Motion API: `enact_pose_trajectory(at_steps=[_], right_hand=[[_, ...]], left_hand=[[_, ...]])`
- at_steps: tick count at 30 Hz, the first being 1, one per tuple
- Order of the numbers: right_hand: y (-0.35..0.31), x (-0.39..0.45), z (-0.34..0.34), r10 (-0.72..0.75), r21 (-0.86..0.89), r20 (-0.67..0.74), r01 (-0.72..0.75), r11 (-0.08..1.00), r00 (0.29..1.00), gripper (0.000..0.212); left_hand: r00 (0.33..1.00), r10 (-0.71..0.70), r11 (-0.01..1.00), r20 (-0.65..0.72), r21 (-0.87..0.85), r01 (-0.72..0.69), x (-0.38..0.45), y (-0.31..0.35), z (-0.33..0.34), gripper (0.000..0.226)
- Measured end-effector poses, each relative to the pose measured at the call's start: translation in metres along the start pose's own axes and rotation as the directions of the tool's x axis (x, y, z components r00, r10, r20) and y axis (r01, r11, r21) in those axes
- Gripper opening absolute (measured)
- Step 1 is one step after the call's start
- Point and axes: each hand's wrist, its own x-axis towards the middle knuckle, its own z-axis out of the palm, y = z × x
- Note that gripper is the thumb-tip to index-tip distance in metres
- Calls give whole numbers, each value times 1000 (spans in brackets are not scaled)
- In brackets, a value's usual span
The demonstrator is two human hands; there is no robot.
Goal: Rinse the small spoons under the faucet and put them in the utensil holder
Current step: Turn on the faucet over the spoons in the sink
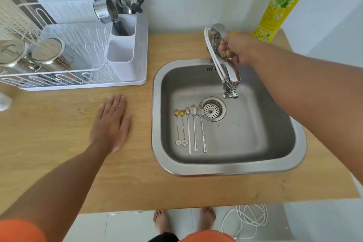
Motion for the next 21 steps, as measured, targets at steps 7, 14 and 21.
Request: enact_pose_trajectory(at_steps=[7, 14, 21], right_hand=[[-2, -6, 0, 28, -25, -14, -29, 999, 1000, 30], [-2, -2, 1, 22, -21, -32, -23, 1000, 999, 34], [-3, -2, 1, 30, -59, -53, -33, 998, 998, 34]], left_hand=[[1000, -9, 999, 22, 30, 9, 0, 0, 1, 69], [1000, -11, 999, 22, 31, 11, 1, 0, 0, 69], [1000, -13, 1000, 19, 27, 13, 1, -1, 2, 69]])
